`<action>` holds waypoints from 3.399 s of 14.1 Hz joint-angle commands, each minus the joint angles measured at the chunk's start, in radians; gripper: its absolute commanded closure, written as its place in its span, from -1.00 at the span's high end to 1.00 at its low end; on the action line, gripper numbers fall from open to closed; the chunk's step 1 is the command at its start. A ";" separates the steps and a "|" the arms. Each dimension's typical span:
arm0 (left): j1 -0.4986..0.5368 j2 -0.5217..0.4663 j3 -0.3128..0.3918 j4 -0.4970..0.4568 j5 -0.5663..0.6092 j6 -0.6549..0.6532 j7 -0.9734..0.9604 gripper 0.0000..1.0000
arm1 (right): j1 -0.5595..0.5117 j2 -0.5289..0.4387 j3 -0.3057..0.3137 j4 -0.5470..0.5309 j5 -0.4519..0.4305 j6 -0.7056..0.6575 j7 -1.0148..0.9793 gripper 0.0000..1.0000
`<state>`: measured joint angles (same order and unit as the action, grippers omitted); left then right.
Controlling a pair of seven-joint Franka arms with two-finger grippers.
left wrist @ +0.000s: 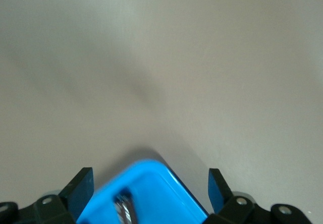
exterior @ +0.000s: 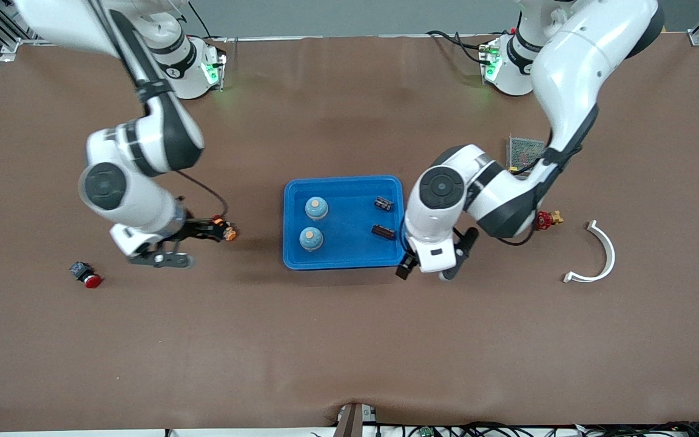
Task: Place electrolytic capacitor and blue bell in tray
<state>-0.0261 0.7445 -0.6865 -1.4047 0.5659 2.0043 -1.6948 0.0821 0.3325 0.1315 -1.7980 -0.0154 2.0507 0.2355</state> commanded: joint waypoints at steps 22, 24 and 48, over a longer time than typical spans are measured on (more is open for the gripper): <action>0.112 -0.533 0.341 -0.022 -0.380 -0.367 1.203 1.00 | -0.124 -0.270 -0.066 0.433 0.019 -0.627 -0.260 1.00; 0.094 -0.574 0.409 -0.025 -0.446 -0.407 1.277 1.00 | -0.125 -0.271 -0.067 0.433 0.019 -0.598 -0.258 1.00; 0.022 -0.781 0.637 -0.131 -0.558 -0.561 1.594 1.00 | -0.139 -0.236 -0.084 0.424 0.060 -0.547 -0.206 1.00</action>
<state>0.0029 -0.0079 -0.0579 -1.5083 0.0218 1.4419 -0.1090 -0.0566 0.0919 0.0443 -1.3743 0.0337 1.5089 -0.0015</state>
